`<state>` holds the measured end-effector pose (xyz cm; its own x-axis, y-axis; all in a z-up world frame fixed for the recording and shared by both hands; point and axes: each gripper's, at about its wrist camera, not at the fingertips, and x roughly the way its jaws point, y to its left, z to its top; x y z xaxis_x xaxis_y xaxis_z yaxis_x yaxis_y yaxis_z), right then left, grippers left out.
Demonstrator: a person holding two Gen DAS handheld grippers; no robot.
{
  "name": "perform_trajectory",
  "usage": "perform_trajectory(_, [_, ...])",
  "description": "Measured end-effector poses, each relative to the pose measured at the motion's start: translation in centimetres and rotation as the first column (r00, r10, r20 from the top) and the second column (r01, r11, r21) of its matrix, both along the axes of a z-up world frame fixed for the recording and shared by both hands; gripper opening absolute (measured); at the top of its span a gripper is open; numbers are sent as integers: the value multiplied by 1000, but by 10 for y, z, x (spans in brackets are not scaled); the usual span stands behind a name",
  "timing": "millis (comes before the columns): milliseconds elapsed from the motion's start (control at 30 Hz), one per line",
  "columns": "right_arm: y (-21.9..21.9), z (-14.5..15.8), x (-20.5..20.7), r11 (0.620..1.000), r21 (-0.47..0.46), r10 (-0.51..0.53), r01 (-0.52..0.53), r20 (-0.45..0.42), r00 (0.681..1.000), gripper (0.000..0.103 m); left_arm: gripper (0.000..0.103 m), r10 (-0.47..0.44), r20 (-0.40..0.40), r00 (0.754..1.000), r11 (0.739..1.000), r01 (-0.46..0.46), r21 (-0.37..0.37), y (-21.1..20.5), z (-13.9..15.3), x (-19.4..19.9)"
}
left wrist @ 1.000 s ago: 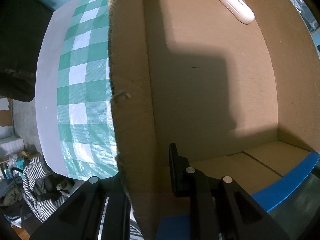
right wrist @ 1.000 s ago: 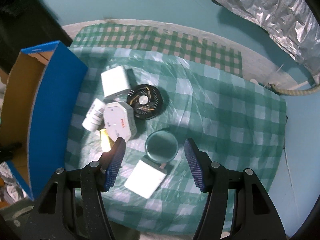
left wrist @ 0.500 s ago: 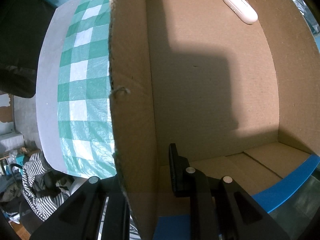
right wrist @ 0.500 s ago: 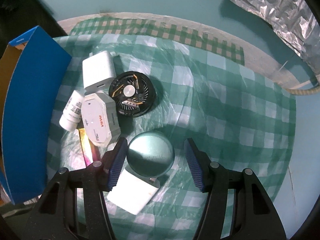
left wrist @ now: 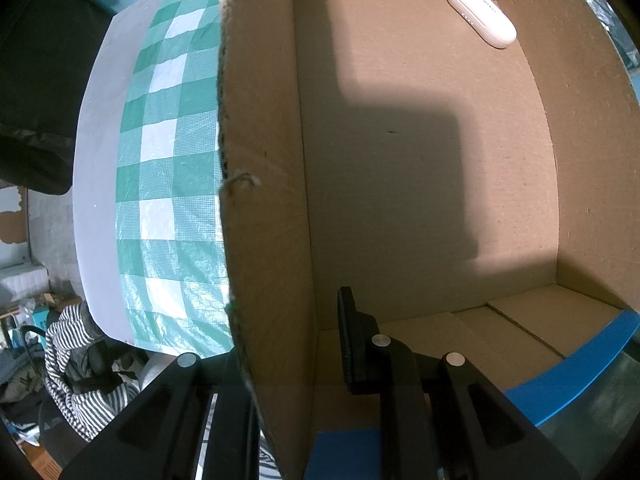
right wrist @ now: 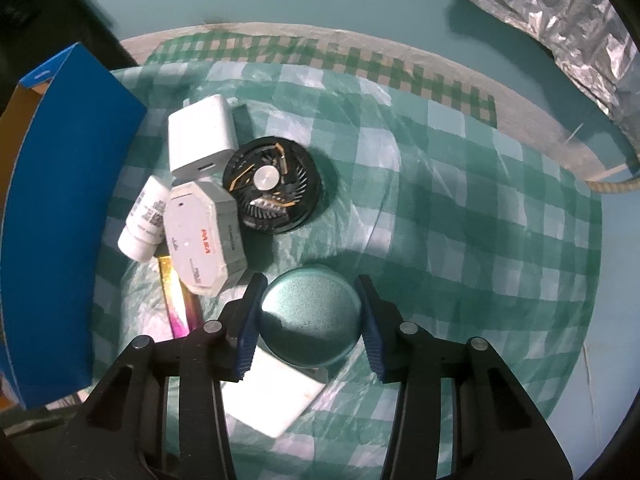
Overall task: Organize rigid objects
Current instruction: 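Grasp the teal round tin with the right gripper and lift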
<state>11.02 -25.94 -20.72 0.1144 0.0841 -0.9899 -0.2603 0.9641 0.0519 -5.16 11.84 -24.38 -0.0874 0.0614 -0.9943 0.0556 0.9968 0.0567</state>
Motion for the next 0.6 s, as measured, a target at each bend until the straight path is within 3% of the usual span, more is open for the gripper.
perform_trajectory(600, [23, 49, 6, 999, 18, 34, -34, -17, 999, 44, 16, -13, 9, 1000, 1000, 14, -9, 6, 3, -4])
